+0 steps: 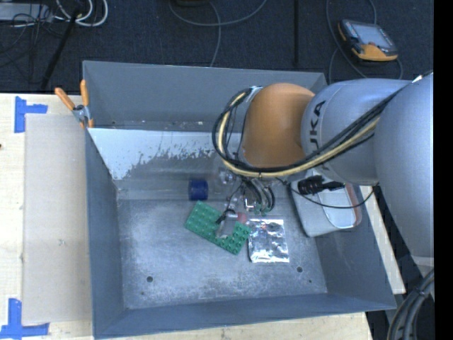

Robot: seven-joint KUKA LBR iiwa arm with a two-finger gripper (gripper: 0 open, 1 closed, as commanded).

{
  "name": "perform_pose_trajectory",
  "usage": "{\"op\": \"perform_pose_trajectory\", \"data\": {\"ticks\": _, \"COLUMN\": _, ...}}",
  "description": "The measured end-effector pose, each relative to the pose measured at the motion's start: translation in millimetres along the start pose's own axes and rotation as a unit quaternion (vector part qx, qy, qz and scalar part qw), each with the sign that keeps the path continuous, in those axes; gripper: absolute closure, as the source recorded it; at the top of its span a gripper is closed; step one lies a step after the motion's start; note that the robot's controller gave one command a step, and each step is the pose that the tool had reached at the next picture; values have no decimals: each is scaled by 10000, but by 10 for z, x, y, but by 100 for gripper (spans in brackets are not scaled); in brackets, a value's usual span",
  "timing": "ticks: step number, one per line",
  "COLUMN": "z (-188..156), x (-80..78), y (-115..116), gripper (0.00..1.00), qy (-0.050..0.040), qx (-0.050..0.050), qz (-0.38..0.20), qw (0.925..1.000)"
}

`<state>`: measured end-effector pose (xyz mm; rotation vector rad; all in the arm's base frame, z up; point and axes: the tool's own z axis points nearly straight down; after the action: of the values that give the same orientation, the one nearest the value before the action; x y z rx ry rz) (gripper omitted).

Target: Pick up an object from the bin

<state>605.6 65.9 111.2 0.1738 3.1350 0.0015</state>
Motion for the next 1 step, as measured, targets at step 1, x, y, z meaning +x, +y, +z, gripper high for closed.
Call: {"op": "perform_pose_trajectory", "data": {"ticks": 1, "z": 426, "x": 149, "y": -178, "gripper": 0, "qy": 39, "qx": -1, "qz": 352, "qw": 9994}}
